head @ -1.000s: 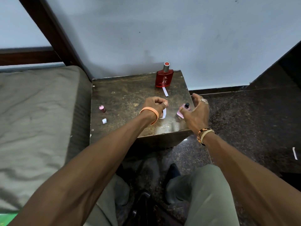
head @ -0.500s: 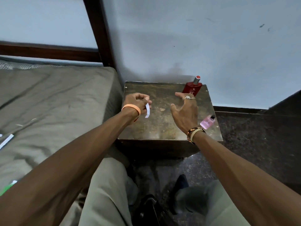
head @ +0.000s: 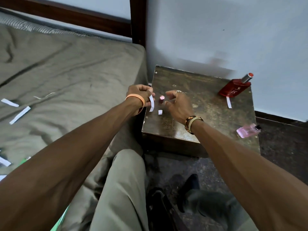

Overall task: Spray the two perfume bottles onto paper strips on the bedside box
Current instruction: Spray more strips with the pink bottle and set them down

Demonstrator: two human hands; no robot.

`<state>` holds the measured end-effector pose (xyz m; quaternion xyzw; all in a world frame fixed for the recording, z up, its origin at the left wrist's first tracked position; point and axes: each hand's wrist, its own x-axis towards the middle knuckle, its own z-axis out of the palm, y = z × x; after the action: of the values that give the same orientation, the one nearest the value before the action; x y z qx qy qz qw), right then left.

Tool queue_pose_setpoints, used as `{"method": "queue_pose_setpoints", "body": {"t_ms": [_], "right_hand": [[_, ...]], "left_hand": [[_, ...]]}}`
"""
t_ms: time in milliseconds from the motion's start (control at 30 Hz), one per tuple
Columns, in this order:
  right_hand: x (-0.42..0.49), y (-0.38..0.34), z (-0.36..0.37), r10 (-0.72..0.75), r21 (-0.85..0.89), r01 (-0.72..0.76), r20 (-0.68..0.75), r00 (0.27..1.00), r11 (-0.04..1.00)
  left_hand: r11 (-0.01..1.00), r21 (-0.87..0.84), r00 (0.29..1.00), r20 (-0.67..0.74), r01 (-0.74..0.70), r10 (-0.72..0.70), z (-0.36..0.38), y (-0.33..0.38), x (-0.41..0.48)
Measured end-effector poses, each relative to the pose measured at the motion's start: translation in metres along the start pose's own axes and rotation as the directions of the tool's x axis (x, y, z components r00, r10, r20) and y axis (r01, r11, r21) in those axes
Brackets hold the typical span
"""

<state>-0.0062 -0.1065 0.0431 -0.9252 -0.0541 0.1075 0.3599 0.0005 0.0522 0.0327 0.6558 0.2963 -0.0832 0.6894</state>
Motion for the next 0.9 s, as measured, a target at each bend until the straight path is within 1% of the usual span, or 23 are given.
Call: {"method": "queue_pose_setpoints", "body": {"t_ms": [200, 367, 500, 600, 767, 900], "right_hand": [[0.021, 0.001, 0.017, 0.000, -0.016, 0.000, 0.062, 0.998, 1.000], [0.028, 0.007, 0.026, -0.009, -0.040, 0.010, 0.022, 1.000, 0.999], [0.032, 0.014, 0.028, 0.015, -0.057, -0.015, 0.012, 1.000, 0.998], [0.032, 0.018, 0.030, 0.040, -0.047, -0.041, -0.032, 0.999, 0.998], [0.016, 0.025, 0.015, 0.084, 0.049, -0.080, -0.085, 0.993, 0.996], [-0.006, 0.034, -0.022, 0.048, 0.075, -0.036, -0.170, 0.984, 0.997]], "left_hand": [[0.999, -0.003, 0.999, 0.032, 0.039, -0.039, 0.001, -0.010, 0.011], [0.999, 0.036, 0.996, 0.081, 0.037, -0.040, 0.009, -0.010, 0.014], [0.997, 0.064, 0.996, 0.078, 0.041, -0.046, 0.017, -0.012, 0.016], [0.997, 0.057, 0.994, 0.093, 0.046, -0.052, 0.020, -0.013, 0.014], [0.999, 0.035, 0.988, 0.150, 0.031, -0.036, 0.033, -0.004, 0.002], [1.000, 0.000, 0.978, 0.205, 0.019, -0.019, 0.066, 0.011, -0.022]]}}
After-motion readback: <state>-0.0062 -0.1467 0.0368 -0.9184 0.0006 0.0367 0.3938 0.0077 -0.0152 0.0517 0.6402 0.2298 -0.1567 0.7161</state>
